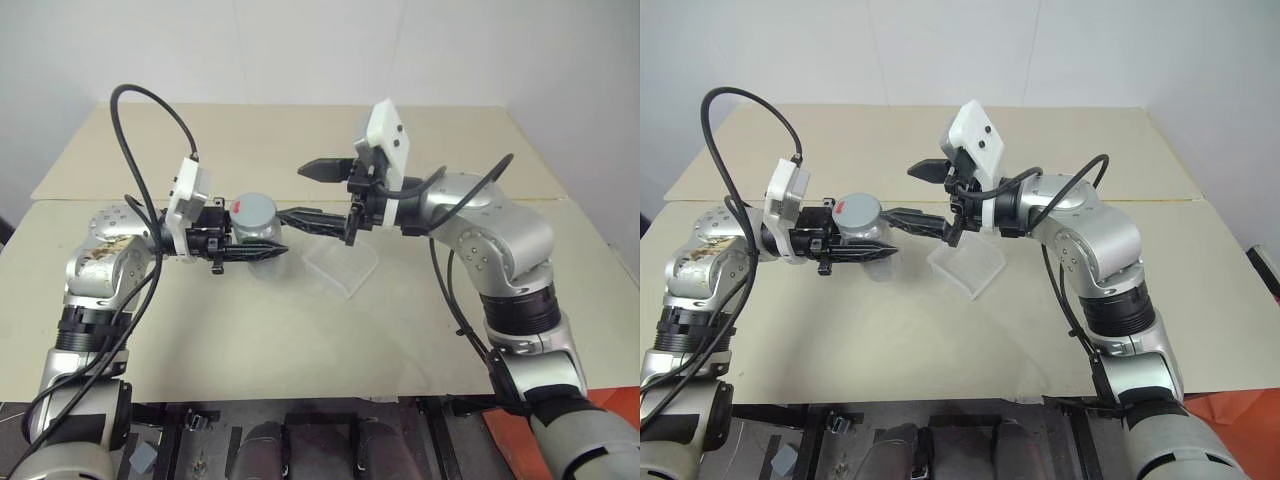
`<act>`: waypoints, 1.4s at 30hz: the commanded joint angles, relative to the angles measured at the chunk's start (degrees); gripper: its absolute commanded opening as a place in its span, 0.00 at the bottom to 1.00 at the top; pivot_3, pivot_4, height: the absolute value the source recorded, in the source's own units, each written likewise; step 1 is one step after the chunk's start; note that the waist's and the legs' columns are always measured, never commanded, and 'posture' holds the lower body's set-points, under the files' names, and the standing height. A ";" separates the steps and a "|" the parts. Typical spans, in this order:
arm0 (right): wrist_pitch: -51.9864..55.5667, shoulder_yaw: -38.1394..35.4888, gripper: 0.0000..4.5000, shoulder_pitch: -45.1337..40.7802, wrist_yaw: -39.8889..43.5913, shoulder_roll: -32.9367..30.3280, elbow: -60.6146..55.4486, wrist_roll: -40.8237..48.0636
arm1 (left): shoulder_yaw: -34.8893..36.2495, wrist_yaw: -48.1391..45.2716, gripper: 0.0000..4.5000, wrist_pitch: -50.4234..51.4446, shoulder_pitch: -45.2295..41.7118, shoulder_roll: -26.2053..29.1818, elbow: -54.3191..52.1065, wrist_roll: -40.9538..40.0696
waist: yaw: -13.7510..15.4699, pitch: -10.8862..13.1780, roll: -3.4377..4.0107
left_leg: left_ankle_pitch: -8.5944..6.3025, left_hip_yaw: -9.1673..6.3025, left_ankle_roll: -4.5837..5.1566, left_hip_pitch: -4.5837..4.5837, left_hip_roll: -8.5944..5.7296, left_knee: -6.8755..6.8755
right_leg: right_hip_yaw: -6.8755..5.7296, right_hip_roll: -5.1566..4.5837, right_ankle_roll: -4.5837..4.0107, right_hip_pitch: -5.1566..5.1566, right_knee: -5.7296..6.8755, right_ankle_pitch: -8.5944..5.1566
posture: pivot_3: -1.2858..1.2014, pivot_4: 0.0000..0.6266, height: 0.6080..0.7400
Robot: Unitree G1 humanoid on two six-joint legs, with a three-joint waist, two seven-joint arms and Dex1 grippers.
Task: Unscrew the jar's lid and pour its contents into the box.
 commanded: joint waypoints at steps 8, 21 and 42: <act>0.18 -3.67 0.99 0.78 1.29 -2.72 -2.42 1.46 | 0.84 -0.51 0.43 -1.16 -0.24 0.08 -1.80 -0.55 | 0.10 0.00 0.00 | 0.00 0.00 0.00 0.00 0.00 0.00 | 0.00 0.00 0.00 0.00 -0.01 0.00 | 0.52 0.24 1.00; 2.38 -1.69 0.99 -0.14 0.32 0.87 -6.61 5.24 | 0.32 -0.38 0.43 -1.91 -1.32 -0.62 -0.17 0.15 | -0.13 0.00 0.00 | 0.00 0.00 0.00 0.03 0.02 0.01 | 0.03 0.01 0.00 0.00 -0.02 0.00 | 0.52 0.24 1.00; 1.56 3.37 0.99 -3.45 0.27 6.88 -2.77 0.47 | 0.75 0.28 0.43 -2.09 -0.12 -0.11 -1.53 -0.33 | -0.02 0.00 0.00 | -0.01 -0.01 0.01 0.00 0.00 0.01 | 0.00 0.00 0.00 0.00 0.01 0.00 | 0.52 0.24 1.00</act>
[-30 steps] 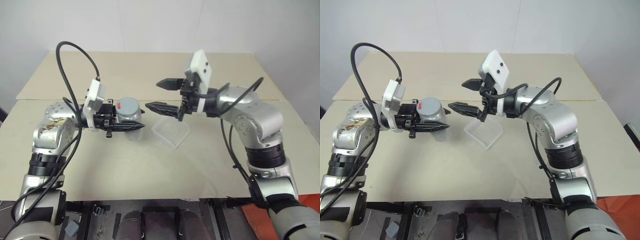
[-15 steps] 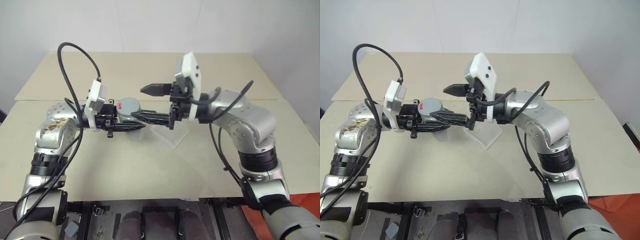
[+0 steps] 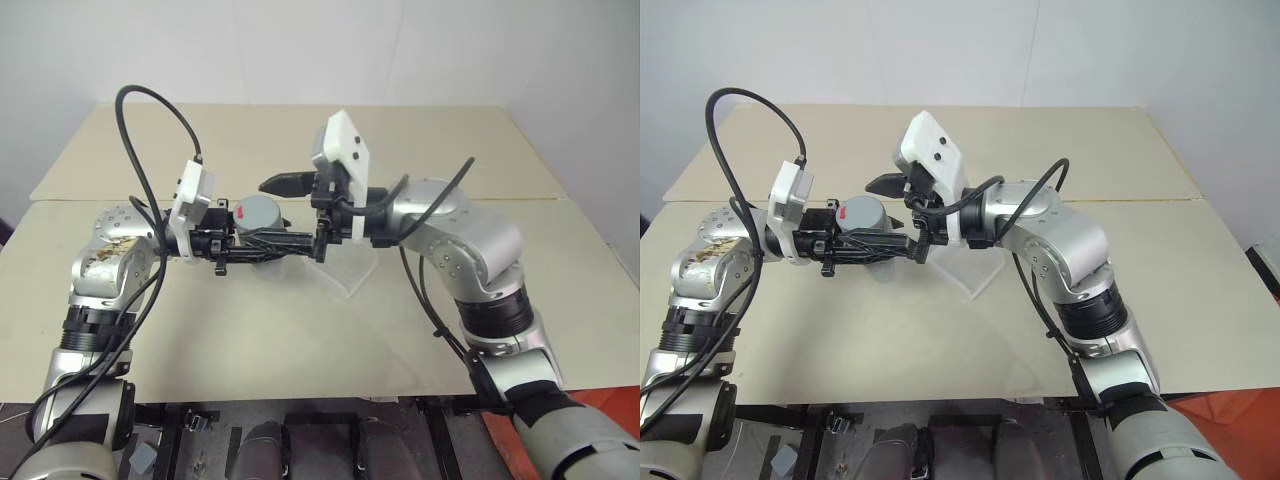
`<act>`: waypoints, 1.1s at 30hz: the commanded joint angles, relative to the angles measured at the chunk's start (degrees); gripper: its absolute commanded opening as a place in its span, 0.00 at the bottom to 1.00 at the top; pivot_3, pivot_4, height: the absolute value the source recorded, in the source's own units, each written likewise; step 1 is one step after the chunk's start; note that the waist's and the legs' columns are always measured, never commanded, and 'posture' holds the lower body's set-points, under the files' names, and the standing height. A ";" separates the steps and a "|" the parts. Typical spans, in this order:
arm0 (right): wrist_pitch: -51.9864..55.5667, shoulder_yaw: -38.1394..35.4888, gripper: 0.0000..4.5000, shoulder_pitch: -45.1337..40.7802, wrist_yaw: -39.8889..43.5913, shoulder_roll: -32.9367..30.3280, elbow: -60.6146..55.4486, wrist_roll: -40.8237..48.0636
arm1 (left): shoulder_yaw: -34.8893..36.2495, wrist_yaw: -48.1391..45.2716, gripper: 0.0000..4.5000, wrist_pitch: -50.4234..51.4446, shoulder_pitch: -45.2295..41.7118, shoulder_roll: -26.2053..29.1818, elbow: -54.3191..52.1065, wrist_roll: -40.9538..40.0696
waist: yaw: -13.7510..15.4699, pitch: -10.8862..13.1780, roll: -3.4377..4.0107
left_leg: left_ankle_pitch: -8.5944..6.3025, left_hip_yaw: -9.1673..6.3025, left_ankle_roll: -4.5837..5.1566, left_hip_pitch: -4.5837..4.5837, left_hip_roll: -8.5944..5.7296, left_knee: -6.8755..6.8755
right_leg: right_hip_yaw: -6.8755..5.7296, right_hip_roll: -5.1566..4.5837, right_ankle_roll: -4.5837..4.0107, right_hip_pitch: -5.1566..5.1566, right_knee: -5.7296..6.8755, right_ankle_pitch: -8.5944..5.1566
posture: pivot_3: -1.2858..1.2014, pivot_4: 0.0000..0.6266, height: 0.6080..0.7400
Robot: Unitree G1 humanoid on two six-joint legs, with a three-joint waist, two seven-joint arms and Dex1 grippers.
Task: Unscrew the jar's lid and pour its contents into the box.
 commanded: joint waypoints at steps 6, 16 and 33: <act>-0.67 -0.65 0.96 -1.55 0.54 0.57 -0.25 -0.01 | 1.13 0.00 0.43 -0.50 -0.15 0.79 -2.18 -0.65 | 0.00 0.00 0.00 | 0.00 0.00 0.00 0.00 0.00 0.00 | 0.00 0.00 0.00 0.00 0.00 0.00 | 0.52 0.24 1.00; 0.37 -1.99 0.61 -1.87 1.16 0.74 0.64 1.38 | 1.16 -0.07 0.43 -0.43 -0.20 0.96 -2.26 -0.74 | -0.01 0.00 0.00 | 0.00 0.00 0.00 0.00 0.00 0.00 | 0.00 0.00 0.00 0.00 0.00 0.00 | 0.52 0.24 1.00; -2.81 -12.31 0.61 3.43 -5.03 -5.88 -1.17 0.14 | 1.91 2.25 0.43 -0.21 2.30 1.25 -4.09 -0.93 | 0.22 0.00 0.00 | 0.00 0.00 0.00 -0.01 -0.02 0.00 | -0.02 -0.03 0.00 0.03 -0.03 0.00 | 0.52 0.24 1.00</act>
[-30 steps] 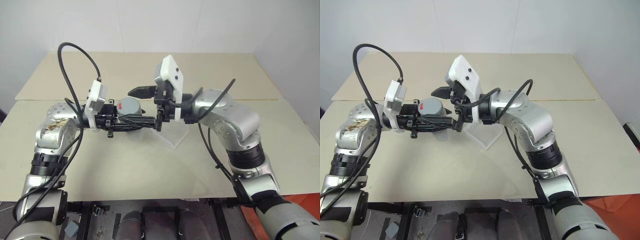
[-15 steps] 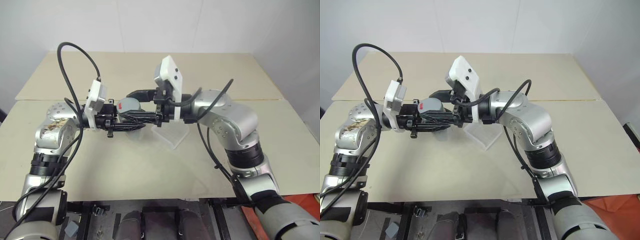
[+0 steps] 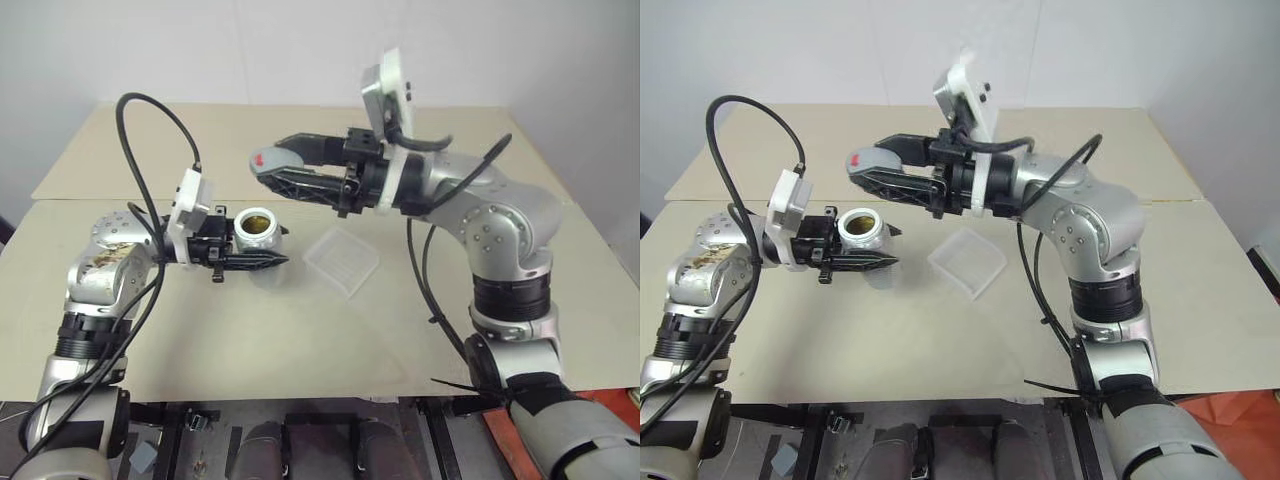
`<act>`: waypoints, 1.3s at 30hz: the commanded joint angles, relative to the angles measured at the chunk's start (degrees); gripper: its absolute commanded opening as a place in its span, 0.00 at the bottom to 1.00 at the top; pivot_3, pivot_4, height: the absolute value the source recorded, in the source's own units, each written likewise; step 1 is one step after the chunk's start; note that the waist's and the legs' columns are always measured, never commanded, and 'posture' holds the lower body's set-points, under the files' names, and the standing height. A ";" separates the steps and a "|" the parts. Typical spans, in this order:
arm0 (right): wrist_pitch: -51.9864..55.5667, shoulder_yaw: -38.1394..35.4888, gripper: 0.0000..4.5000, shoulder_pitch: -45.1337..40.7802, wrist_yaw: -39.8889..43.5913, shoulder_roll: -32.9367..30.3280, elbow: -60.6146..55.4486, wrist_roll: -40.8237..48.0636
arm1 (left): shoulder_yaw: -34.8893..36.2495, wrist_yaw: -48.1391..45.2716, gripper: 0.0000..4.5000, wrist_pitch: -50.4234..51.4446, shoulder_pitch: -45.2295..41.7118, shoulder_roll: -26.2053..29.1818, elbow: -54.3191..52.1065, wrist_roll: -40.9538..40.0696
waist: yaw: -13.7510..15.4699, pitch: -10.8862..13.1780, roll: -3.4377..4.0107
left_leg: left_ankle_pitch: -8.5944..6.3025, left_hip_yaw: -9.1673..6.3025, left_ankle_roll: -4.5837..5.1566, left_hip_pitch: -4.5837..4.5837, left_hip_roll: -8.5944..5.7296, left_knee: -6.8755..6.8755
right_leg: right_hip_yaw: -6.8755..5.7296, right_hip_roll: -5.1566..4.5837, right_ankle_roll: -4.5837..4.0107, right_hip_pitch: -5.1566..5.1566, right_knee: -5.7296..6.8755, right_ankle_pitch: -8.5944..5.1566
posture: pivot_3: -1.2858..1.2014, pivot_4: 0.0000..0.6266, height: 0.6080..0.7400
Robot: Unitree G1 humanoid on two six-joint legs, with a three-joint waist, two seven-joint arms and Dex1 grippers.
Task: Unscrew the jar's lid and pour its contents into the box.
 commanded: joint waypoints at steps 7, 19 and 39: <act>-11.41 -5.82 0.61 21.27 -10.63 -9.02 -2.25 -14.32 | 3.67 7.76 0.43 0.84 1.86 -0.03 -4.14 -0.62 | -0.12 0.00 -0.01 | 0.00 0.02 0.00 -0.01 0.00 -0.03 | 0.05 0.00 0.01 -0.03 -0.04 0.00 | 0.52 0.24 1.00; -12.90 -3.55 0.69 32.43 -19.62 -5.29 8.92 -23.60 | 3.09 15.90 0.43 0.42 1.87 -2.27 -4.79 1.63 | -0.43 0.00 -0.01 | 0.03 0.09 -0.05 0.35 -0.02 -0.04 | 0.27 0.03 0.00 0.11 -0.08 0.00 | 0.52 0.24 1.00; 14.33 -6.03 0.98 18.48 4.32 -22.21 -9.35 2.72 | -36.38 92.92 0.43 -59.13 -26.01 -1.97 31.46 93.30 | 1.61 0.00 -0.01 | -0.01 0.16 0.02 0.26 -0.11 -0.08 | 0.19 -0.04 0.04 0.15 -0.28 0.10 | 0.52 0.24 1.00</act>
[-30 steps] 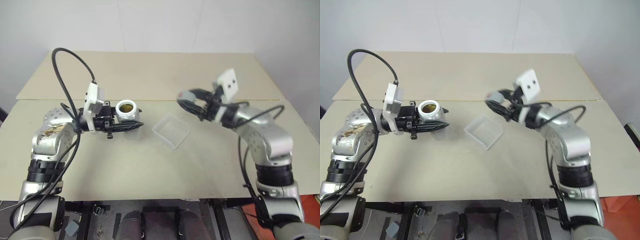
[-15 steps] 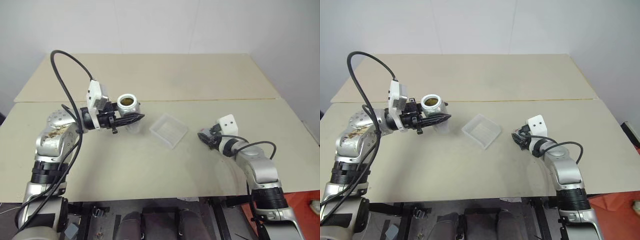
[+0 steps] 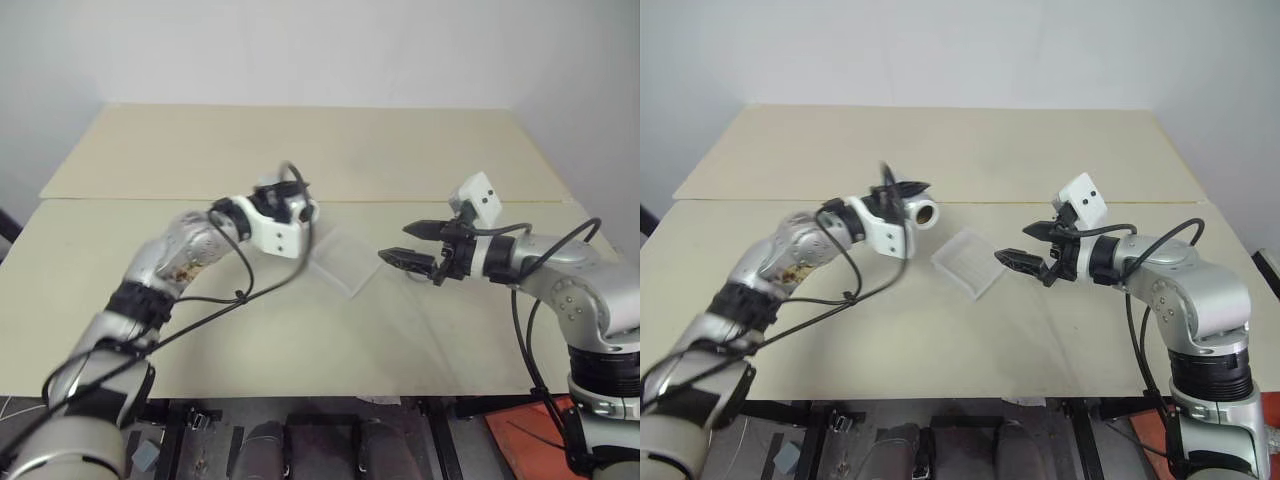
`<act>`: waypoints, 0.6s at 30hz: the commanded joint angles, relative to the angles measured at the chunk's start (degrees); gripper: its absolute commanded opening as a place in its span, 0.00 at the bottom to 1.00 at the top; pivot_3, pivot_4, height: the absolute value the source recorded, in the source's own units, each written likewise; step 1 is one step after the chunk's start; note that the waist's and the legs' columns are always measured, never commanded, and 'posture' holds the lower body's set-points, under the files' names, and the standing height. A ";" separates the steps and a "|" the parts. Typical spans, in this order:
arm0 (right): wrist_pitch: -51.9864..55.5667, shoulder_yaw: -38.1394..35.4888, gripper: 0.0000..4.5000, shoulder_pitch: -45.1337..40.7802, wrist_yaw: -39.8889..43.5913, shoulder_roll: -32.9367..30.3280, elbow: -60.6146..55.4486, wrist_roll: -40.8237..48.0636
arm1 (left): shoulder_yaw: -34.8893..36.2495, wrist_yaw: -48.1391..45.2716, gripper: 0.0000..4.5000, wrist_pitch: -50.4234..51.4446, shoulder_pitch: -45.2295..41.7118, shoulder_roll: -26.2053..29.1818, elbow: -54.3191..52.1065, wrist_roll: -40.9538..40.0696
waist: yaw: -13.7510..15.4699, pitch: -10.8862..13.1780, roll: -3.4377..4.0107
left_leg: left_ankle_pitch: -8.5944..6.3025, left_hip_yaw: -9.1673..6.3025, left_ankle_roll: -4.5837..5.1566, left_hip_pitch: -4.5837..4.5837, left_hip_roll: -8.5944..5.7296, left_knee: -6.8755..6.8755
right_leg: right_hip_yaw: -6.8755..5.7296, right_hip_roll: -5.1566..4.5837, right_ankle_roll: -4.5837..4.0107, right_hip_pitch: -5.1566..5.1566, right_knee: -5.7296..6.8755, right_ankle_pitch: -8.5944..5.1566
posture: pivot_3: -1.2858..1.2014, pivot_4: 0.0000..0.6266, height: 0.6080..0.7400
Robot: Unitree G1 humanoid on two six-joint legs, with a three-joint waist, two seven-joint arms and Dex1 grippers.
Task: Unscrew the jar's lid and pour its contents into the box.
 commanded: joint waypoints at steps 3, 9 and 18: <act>1.57 2.01 0.98 -3.22 4.18 -3.18 -0.42 2.65 | -15.31 30.08 0.43 2.25 -13.61 -3.14 10.42 26.83 | 0.63 0.00 0.00 | -0.04 0.15 0.07 -0.29 0.01 0.11 | -0.18 -0.01 0.08 -0.07 0.08 0.04 | 0.52 0.24 1.00; 2.14 2.67 0.98 -4.27 3.75 -2.72 -0.23 3.35 | -25.00 40.22 0.43 4.99 -18.80 -8.73 17.74 36.12 | 0.60 0.00 -0.01 | -0.09 0.32 0.15 -0.51 0.03 0.15 | -0.16 -0.02 0.14 -0.24 -0.01 0.03 | 0.52 0.24 1.00; 3.06 1.01 0.98 -3.63 2.09 -1.99 -1.72 5.30 | -27.91 42.80 0.43 11.02 -19.96 -9.61 18.74 38.33 | -0.10 0.01 -0.02 | -0.07 0.33 0.11 -0.50 0.04 0.16 | -0.13 -0.04 0.14 -0.31 0.14 0.03 | 0.52 0.24 1.00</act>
